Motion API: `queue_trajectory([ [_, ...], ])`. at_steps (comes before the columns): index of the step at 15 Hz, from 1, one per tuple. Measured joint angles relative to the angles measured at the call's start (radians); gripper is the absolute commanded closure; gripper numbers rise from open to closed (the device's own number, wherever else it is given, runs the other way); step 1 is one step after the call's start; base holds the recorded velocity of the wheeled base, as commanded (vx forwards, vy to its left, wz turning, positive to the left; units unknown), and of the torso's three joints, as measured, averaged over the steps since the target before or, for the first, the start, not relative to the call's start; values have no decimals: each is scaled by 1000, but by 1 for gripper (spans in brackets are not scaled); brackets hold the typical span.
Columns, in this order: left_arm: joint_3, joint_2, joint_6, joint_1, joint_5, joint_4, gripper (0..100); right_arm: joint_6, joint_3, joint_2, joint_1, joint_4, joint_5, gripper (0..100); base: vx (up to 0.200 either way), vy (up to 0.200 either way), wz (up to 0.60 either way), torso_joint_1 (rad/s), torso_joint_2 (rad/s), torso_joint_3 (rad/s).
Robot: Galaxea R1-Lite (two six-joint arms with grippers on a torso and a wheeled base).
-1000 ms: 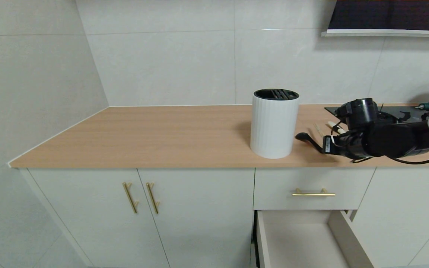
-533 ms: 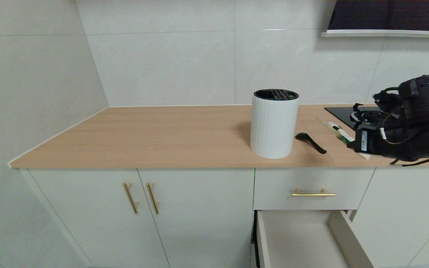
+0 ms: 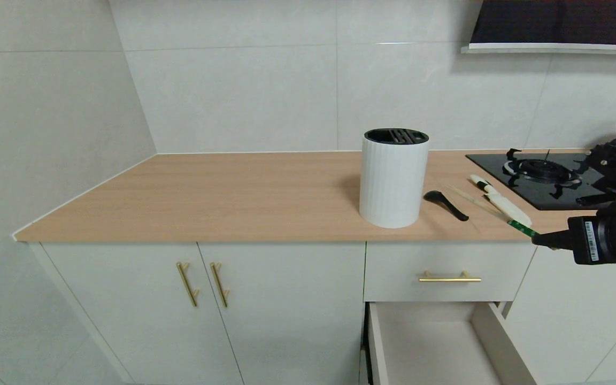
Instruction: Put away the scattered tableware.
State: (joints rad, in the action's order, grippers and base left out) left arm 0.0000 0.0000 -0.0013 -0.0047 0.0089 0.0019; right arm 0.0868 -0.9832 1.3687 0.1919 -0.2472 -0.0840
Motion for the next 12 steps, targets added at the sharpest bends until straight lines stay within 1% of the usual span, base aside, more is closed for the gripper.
queue_trajectory([
  [1,0,0,0,0,0,0,0,-15,11,-8,2,0,0,100,0,0,0,-56,61,61],
  [3,0,0,0,0,0,0,0,-37,28,-19,6,3,-1,100,0,0,0,-129,312,186],
  [12,0,0,0,0,0,0,0,-89,74,-22,44,5,0,100,0,0,0,-180,462,278],
])
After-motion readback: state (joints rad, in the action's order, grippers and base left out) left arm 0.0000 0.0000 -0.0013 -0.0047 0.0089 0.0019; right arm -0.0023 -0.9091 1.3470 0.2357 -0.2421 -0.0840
